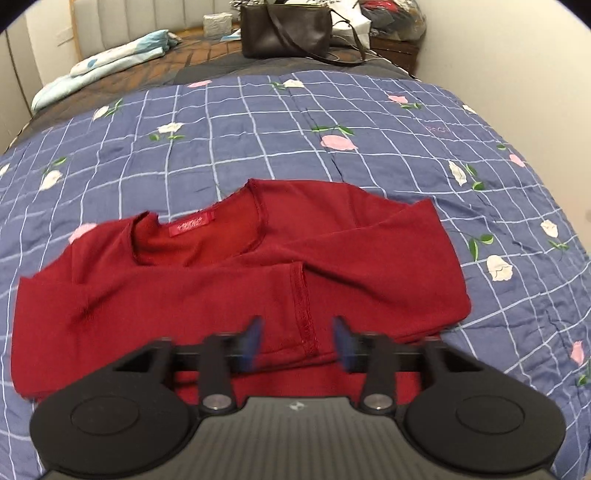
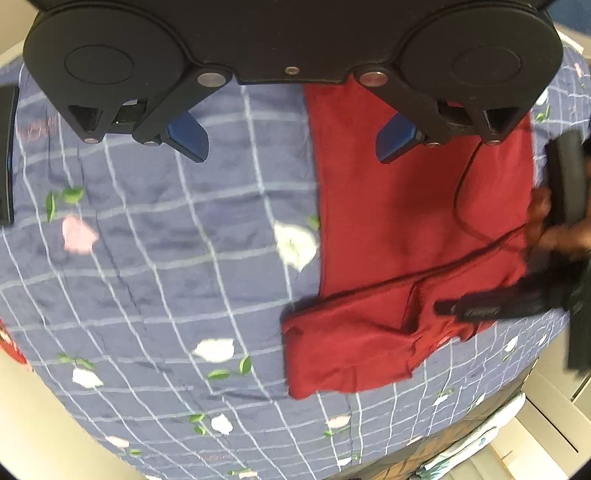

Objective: Fold small clothes

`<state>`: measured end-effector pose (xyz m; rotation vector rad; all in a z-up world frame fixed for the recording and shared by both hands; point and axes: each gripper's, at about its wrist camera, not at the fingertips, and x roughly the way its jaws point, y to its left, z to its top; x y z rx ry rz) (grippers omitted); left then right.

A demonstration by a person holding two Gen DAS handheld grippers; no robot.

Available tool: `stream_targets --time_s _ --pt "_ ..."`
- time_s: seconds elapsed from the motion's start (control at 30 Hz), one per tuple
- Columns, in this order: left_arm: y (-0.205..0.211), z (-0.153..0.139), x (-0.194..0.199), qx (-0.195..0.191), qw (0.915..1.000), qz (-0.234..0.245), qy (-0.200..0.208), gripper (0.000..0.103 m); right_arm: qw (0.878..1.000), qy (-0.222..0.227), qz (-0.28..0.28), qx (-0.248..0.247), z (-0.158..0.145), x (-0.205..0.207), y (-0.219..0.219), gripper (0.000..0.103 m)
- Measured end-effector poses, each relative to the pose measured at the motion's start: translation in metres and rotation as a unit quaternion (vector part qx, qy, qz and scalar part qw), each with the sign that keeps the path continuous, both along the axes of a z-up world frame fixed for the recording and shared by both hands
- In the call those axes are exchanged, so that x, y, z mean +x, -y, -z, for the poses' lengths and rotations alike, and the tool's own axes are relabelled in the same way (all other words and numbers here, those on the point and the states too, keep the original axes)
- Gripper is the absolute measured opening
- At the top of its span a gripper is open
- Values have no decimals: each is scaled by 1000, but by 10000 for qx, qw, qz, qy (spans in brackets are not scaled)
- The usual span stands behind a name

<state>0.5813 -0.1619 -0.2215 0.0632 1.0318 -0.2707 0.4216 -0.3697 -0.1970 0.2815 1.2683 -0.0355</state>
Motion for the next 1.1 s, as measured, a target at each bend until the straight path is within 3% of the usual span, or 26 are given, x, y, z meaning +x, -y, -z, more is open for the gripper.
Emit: stream_targets --time_s 0.17,0.27,0.43,0.7,0.83,0.9,0.97,1.03,1.1 --pt "-19 -4 -8 -169 9994 -314 -24 76 9995 304 -98 41 9 50 14 92" --pt "-33 3 -3 -8 9972 -731 -149 79 9983 484 -305 136 19 87 15 81" --pt "-60 21 10 153 9887 -1395 -532 79 9952 616 -734 188 46 142 5 73" --pt "-85 23 13 168 9852 -1609 -566 79 9929 407 -1115 -54 87 179 -11 58" --pt "-98 15 8 154 9838 -1718 -496 80 9934 257 -1110 -150 89 180 -10 13" --pt "-110 9 3 101 9818 -1843 -437 80 9964 21 -850 78 84 180 -4 6" --pt "-126 4 -2 49 9783 -2034 -388 80 9960 -188 65 868 75 179 16 5" --pt "-146 0 -7 0 9737 -2252 -346 81 9749 -319 1236 1822 72 172 44 5" --pt "-170 0 -12 -11 9666 -2543 -324 83 9597 -275 1822 2121 70 166 59 5"
